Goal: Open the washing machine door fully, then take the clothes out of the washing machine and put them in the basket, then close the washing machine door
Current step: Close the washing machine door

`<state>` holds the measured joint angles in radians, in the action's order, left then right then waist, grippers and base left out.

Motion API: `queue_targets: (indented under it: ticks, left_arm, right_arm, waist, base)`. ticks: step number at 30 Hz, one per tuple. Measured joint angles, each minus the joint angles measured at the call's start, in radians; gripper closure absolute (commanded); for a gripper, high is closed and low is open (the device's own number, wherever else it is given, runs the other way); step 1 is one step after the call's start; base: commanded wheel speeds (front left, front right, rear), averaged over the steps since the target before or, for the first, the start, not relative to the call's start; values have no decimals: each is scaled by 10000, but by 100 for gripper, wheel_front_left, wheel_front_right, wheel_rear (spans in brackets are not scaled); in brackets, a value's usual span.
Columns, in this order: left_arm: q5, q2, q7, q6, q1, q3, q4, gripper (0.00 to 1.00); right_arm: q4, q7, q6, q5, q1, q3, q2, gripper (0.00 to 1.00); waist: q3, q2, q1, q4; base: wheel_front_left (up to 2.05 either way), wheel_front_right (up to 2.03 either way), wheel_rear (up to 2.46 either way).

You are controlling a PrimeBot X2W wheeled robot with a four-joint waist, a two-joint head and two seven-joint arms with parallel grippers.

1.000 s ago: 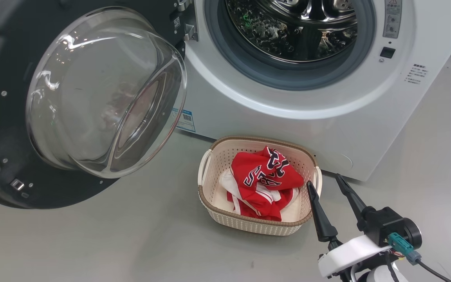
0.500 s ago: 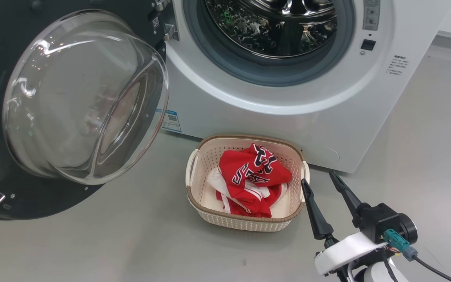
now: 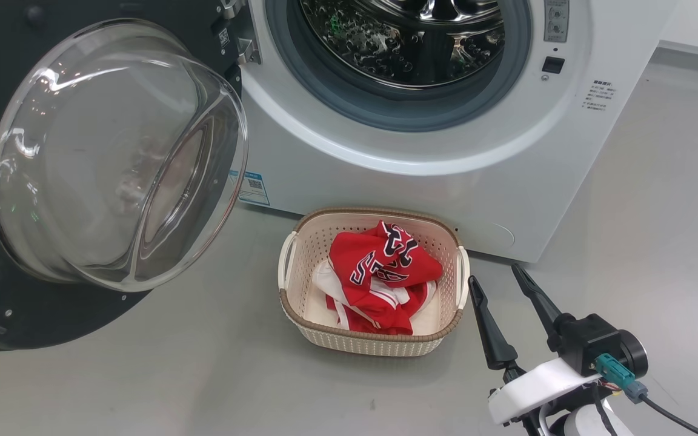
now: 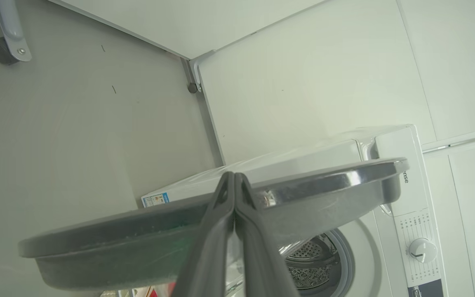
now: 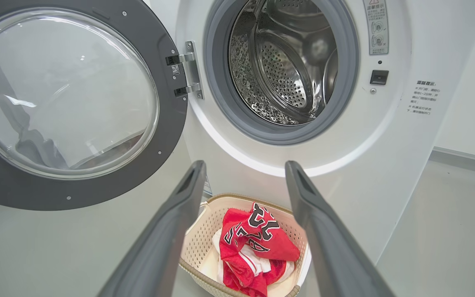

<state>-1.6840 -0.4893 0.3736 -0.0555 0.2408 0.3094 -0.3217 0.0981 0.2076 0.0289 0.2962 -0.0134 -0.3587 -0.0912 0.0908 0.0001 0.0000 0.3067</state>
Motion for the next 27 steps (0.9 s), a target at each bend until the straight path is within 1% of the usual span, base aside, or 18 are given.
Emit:
queue_targets:
  ticks: [4, 10, 14, 27]
  left_arm:
    - [-270, -8, 286, 98, 129, -58, -178, 100]
    - [-548, -2, 859, 360, 209, -142, -286, 100]
    - [-980, 21, 1277, 537, 211, -153, -391, 100]
    - [-1469, 35, 2694, 1047, 151, -531, -431, 100]
  right_arm:
    - [0, 0, 2, 0, 0, 6, -2, 0]
    - [0, 0, 6, 0, 0, 17, -13, 0]
    - [0, 0, 6, 0, 0, 17, -17, 0]
    - [-2, 0, 17, 0, 0, 4, -46, 0]
  waist:
    - [10, 0, 0, 3]
    - [-10, 0, 0, 51]
    - [-26, 0, 0, 92]
    - [-7, 0, 0, 169]
  base:
    - [0, 0, 0]
    - [0, 0, 0]
    - [0, 0, 0]
    - [0, 0, 0]
